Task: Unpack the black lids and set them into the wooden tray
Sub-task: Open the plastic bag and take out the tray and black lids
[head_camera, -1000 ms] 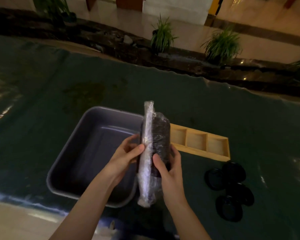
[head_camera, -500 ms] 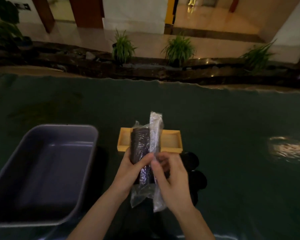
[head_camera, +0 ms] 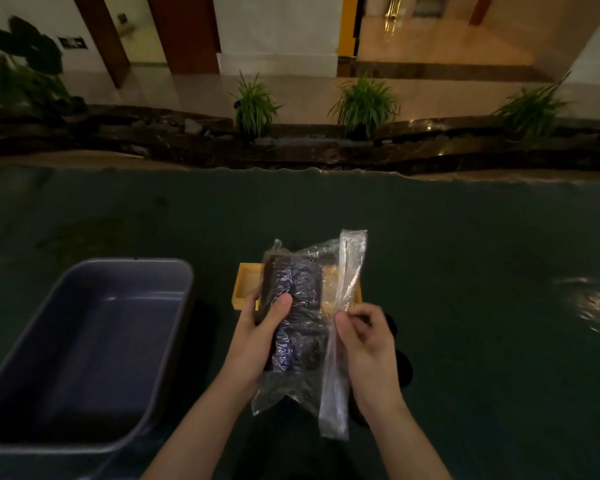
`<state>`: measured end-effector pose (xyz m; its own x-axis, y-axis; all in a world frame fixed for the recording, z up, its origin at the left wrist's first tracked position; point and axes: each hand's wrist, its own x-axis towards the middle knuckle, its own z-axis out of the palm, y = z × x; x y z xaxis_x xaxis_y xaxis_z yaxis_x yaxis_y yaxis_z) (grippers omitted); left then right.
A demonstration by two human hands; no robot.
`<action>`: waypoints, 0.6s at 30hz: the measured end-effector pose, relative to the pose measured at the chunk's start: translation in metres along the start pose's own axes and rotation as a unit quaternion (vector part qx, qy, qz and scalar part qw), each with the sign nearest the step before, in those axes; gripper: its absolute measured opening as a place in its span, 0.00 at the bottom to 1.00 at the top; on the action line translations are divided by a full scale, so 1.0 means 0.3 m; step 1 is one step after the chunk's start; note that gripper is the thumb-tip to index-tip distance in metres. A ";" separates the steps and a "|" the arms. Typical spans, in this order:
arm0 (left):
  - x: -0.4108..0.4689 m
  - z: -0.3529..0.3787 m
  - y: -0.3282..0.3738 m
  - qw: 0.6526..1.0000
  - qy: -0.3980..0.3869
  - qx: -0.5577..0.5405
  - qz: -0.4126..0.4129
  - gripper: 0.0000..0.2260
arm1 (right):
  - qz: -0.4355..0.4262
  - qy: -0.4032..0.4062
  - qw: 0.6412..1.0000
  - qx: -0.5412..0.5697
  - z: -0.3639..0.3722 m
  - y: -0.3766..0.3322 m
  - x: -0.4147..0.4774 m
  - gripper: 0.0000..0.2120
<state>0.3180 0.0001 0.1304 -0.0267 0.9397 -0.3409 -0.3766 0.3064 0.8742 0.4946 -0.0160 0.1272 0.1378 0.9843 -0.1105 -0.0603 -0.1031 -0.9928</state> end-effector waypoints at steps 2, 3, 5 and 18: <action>-0.001 0.005 0.012 1.000 0.004 0.014 0.016 0.29 | -0.081 0.026 0.993 -0.080 0.015 -0.004 0.002 0.09; -0.002 0.004 0.020 0.999 0.008 0.020 0.025 0.28 | -0.121 0.030 0.983 -0.135 0.025 -0.009 0.001 0.09; -0.002 -0.006 0.035 0.998 0.013 0.030 0.049 0.29 | -0.172 0.021 0.960 -0.220 0.048 -0.018 -0.003 0.03; -0.001 -0.147 0.089 0.998 0.022 0.032 0.056 0.25 | -0.251 0.013 0.890 -0.381 0.143 -0.057 -0.009 0.01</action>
<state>0.2672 0.0015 0.1387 -0.1066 0.9614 -0.2537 -0.3091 0.2104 0.9274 0.4528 -0.0107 0.1464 -0.0175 0.9313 0.3639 0.7020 0.2706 -0.6588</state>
